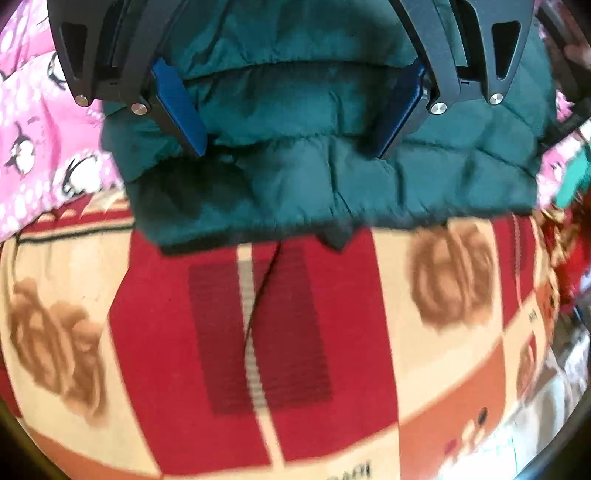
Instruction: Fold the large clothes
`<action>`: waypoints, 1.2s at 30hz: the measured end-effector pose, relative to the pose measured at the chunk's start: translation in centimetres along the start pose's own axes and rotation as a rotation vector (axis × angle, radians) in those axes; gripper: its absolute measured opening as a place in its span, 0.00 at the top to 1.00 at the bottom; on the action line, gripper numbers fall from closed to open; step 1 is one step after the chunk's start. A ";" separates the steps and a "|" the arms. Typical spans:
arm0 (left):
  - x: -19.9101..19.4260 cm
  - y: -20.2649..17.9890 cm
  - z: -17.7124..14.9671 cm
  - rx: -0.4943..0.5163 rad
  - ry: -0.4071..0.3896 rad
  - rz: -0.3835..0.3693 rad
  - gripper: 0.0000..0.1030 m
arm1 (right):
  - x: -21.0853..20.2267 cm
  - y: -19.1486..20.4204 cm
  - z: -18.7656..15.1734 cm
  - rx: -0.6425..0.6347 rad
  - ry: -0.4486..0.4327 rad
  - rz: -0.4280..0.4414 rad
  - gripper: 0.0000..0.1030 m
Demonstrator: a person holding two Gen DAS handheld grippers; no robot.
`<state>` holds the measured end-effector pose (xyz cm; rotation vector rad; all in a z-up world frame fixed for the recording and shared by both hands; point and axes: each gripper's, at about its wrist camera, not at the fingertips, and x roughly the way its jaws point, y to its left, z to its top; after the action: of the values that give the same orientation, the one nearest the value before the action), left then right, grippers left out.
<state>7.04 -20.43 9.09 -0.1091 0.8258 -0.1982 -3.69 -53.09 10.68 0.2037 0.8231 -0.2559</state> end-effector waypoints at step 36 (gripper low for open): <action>-5.6 -0.6 -3.3 0.083 -0.084 0.043 0.13 | -7.0 -0.1 -3.7 -0.008 -0.075 0.004 0.10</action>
<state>0.80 -19.83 11.04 -0.0213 0.7344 -0.1855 -10.85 -51.11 13.46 0.1867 0.7492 -0.2552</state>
